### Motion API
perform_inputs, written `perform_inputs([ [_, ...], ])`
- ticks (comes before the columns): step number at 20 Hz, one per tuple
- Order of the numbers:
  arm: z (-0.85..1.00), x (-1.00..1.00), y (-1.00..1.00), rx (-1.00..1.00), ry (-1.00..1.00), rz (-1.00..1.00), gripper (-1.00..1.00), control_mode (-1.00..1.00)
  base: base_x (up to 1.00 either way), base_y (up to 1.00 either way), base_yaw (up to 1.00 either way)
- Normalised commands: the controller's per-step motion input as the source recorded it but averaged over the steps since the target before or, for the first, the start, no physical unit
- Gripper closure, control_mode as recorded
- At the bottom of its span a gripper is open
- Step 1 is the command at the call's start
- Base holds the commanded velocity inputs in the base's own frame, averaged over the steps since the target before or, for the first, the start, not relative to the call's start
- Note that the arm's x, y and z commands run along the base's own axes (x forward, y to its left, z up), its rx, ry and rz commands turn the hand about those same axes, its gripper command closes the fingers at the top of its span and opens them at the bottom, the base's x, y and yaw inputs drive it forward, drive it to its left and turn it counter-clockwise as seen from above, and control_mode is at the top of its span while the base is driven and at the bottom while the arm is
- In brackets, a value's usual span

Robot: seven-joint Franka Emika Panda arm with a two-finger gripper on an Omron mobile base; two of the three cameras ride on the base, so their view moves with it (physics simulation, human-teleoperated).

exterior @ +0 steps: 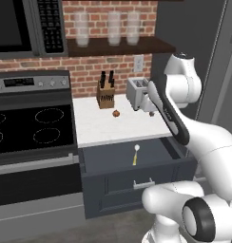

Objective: Pick the dish brush from the drawer and place it on the counter.

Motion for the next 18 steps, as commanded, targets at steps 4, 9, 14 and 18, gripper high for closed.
perform_inputs([
  [4,0.00,0.00,0.00,0.00,0.00,0.00,-1.00,1.00,0.02,-0.05,0.04],
  [9,0.00,0.00,0.00,0.00,0.00,0.00,-1.00,1.00,0.00,0.00,0.01],
  [14,0.00,0.00,0.00,0.00,0.00,0.00,-1.00,1.00,0.00,0.00,0.00],
  [18,0.00,0.00,0.00,0.00,0.00,0.00,-1.00,1.00,0.00,0.00,0.00],
])
